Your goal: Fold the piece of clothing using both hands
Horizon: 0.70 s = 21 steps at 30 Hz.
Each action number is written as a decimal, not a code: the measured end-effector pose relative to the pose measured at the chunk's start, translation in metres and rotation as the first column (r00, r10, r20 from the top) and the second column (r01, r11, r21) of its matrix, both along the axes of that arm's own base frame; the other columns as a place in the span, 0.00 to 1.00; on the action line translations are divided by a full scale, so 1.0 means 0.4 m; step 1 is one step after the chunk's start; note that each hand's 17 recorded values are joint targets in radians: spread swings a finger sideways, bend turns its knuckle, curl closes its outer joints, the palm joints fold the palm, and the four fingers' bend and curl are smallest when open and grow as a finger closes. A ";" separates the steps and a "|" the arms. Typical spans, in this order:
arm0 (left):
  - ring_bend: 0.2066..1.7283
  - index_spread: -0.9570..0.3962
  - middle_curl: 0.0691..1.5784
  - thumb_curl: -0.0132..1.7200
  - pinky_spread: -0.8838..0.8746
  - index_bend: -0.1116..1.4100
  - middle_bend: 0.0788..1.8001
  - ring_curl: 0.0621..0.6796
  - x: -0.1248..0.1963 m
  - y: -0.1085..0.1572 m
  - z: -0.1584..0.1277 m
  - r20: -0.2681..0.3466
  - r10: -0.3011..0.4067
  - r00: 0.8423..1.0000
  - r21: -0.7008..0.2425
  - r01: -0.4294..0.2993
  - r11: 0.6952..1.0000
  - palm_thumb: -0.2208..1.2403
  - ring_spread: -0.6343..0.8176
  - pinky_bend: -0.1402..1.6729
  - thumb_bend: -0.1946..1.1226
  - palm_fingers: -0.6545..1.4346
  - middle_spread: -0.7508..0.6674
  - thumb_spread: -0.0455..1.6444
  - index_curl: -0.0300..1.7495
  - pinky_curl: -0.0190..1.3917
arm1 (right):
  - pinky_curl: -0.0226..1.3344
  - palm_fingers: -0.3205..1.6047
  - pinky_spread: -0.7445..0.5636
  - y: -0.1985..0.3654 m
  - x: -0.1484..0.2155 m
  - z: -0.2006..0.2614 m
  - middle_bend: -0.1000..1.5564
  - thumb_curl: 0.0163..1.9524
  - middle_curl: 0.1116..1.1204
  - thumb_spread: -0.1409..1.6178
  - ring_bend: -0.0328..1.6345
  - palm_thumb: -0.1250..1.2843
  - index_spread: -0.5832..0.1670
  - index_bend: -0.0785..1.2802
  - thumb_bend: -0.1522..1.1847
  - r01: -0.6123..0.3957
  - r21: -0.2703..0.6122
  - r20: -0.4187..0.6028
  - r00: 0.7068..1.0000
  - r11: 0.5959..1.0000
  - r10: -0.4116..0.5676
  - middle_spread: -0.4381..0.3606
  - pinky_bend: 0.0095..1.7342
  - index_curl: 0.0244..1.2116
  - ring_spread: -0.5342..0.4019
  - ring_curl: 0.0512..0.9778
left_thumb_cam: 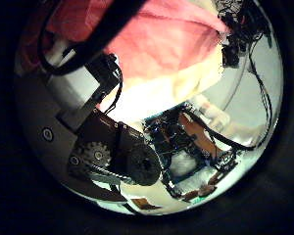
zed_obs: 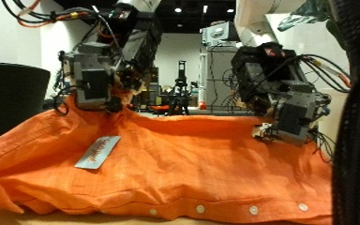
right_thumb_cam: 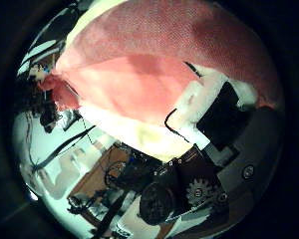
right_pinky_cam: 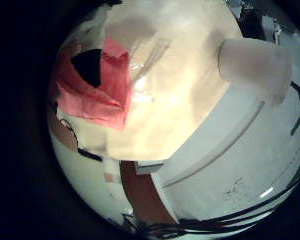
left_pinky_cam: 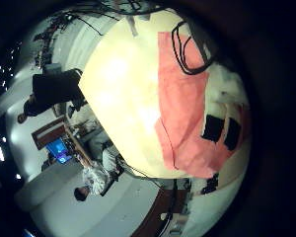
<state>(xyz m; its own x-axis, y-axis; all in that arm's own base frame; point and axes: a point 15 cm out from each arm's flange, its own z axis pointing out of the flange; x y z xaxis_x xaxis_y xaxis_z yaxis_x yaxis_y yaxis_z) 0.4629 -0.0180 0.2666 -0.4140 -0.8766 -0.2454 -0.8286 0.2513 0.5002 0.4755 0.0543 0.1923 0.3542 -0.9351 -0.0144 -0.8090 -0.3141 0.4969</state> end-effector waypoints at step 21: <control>0.52 0.70 0.58 0.30 0.45 0.13 0.06 0.48 0.125 0.060 -0.030 0.120 0.034 0.992 -0.042 -0.029 0.999 0.60 0.49 0.60 0.12 0.15 0.48 0.68 0.54 0.34 | 0.48 0.12 0.76 -0.067 0.080 -0.021 0.39 0.15 0.38 0.90 0.44 0.54 0.38 0.41 0.10 0.094 0.070 0.096 0.990 0.993 -0.101 0.55 0.29 0.43 0.63 0.43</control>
<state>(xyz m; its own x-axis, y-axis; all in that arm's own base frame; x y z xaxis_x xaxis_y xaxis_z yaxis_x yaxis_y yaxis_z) 0.5128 0.0060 0.2547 -0.3558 -0.8988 -0.2559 -0.8901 0.2425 0.3859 0.5074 0.0274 0.1837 0.2642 -0.9634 -0.0459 -0.8817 -0.2605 0.3934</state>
